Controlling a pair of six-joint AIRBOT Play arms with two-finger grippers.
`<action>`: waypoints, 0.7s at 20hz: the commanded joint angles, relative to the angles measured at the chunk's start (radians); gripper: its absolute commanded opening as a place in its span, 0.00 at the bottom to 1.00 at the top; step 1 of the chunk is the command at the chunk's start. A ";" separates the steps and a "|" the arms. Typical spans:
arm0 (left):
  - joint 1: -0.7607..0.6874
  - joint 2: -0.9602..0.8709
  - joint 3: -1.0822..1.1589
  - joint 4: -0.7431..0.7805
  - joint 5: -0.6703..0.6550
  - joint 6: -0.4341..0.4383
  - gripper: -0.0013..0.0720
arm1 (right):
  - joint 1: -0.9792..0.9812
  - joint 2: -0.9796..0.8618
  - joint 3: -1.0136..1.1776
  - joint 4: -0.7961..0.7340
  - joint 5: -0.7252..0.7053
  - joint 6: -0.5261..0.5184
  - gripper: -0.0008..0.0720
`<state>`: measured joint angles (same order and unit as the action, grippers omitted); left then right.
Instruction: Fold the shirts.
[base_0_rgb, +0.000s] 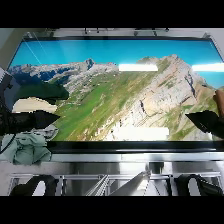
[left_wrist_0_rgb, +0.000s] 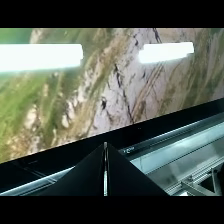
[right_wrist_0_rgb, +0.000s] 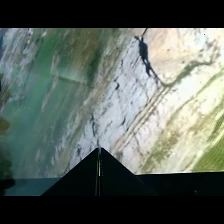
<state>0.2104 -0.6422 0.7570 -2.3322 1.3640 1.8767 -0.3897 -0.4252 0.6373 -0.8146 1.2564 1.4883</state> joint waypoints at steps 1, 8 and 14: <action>0.000 0.001 0.000 0.000 0.000 0.000 0.04 | 0.001 -0.001 0.000 0.000 0.000 0.000 0.04; 0.000 0.000 0.000 0.000 -0.030 0.000 0.78 | 0.001 0.000 0.000 0.000 0.000 0.000 0.04; 0.007 -0.229 0.197 0.100 -0.062 0.000 1.00 | 0.001 -0.001 0.000 0.009 -0.026 0.000 0.04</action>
<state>0.2123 -0.7593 0.8482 -2.2974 1.3212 1.8751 -0.3897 -0.4255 0.6373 -0.8143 1.2545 1.4887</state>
